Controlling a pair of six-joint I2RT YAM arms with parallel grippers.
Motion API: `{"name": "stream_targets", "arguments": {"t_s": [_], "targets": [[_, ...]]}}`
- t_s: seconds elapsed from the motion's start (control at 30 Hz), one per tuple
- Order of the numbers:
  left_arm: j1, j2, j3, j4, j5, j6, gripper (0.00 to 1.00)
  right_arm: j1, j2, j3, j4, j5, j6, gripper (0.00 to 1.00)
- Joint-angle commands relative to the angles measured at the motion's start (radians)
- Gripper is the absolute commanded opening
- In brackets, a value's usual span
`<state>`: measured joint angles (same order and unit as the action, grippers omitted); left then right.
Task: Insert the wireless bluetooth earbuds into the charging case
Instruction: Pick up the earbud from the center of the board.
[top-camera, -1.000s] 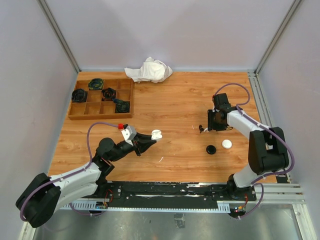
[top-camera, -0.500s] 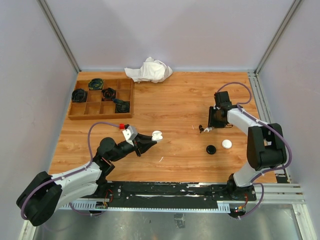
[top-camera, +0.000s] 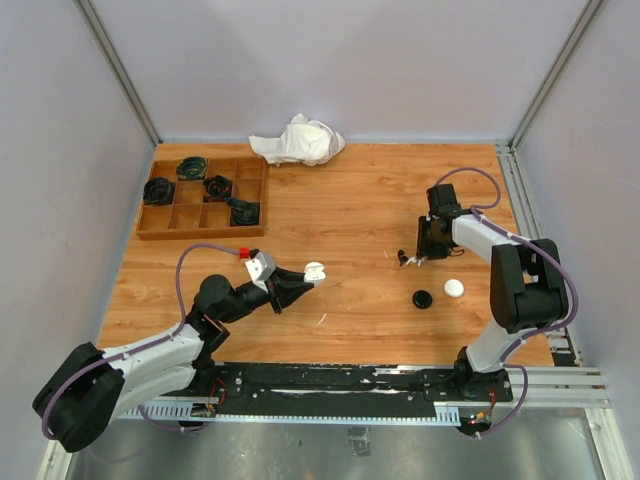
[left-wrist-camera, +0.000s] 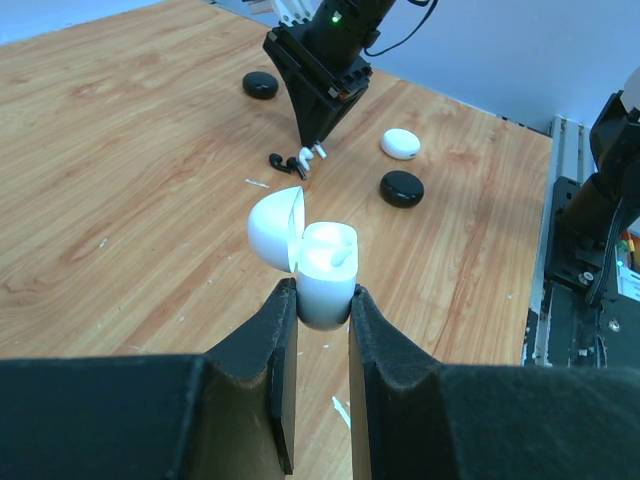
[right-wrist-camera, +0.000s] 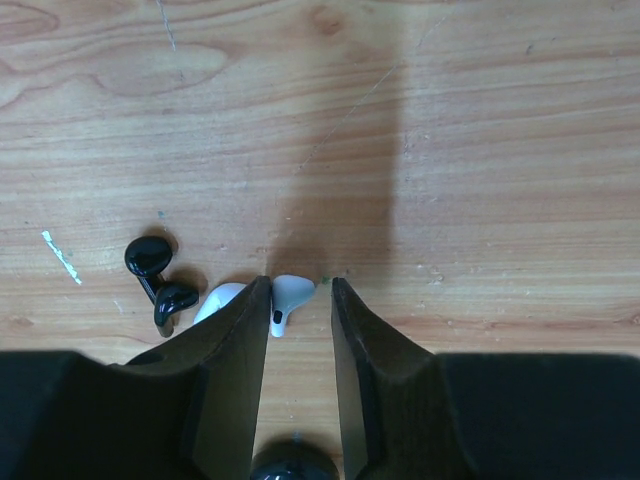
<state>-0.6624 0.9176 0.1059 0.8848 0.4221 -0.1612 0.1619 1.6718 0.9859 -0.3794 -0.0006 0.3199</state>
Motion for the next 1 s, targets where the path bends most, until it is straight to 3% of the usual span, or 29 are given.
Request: {"name": "stream_targets", "arguments": {"t_s": [0.0, 0.53, 0.97], "targets": [[0.006, 0.009, 0.02, 0.018, 0.013, 0.014, 0.0, -0.013, 0.016, 0.012, -0.063, -0.007, 0.0, 0.33], [0.006, 0.028, 0.025, 0.022, 0.02, 0.01, 0.0, -0.011, 0.095, 0.062, -0.107, -0.005, -0.082, 0.35], [0.006, 0.038, 0.015, 0.064, 0.027, 0.018, 0.0, 0.021, 0.061, 0.073, -0.146, 0.0, -0.105, 0.23]]}}
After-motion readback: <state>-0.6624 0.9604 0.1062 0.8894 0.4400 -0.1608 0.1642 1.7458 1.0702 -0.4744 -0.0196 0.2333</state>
